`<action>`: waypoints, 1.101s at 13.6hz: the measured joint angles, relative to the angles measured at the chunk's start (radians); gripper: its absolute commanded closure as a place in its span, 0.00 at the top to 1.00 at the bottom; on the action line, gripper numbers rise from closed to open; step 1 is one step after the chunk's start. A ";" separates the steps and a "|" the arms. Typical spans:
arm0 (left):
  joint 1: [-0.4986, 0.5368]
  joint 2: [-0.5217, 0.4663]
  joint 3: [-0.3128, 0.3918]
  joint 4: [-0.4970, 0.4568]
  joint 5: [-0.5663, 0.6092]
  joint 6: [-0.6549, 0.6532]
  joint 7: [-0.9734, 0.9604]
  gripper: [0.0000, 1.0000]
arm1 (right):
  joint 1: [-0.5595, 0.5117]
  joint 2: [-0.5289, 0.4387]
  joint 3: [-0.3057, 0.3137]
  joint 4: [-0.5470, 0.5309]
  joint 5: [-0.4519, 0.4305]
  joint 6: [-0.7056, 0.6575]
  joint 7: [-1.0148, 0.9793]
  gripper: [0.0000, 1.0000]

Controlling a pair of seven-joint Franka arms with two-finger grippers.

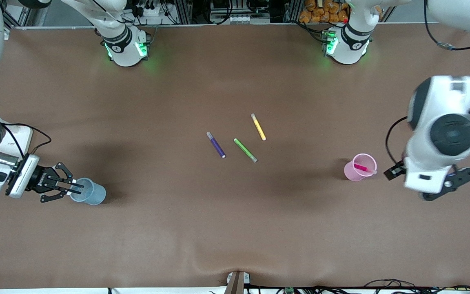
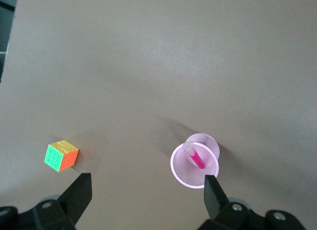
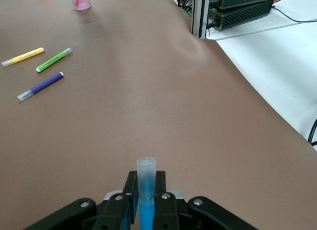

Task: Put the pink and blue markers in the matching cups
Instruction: 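Open both grippers, releasing the markers into the cups, and lift away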

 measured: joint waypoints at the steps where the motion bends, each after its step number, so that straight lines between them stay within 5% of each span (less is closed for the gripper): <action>1: 0.010 -0.015 0.000 0.000 -0.012 0.003 0.027 1.00 | -0.002 0.009 0.000 0.003 0.005 0.000 -0.009 0.00; 5: 0.008 -0.093 -0.009 0.001 -0.055 0.000 0.068 1.00 | -0.002 0.023 0.000 0.010 0.010 0.000 -0.017 0.00; 6: 0.007 -0.117 -0.010 0.002 -0.067 -0.012 0.094 1.00 | -0.003 0.025 0.000 0.010 0.011 0.001 -0.017 0.37; 7: 0.007 -0.139 -0.008 0.001 -0.090 -0.026 0.129 1.00 | -0.004 0.026 0.000 0.010 0.011 0.001 -0.017 0.92; 8: 0.008 -0.157 -0.005 0.001 -0.111 -0.035 0.165 1.00 | -0.004 0.026 0.000 0.010 0.011 0.001 -0.017 1.00; 15: 0.043 -0.196 0.001 0.000 -0.185 -0.060 0.340 1.00 | -0.008 0.023 0.002 0.049 0.033 -0.004 0.076 1.00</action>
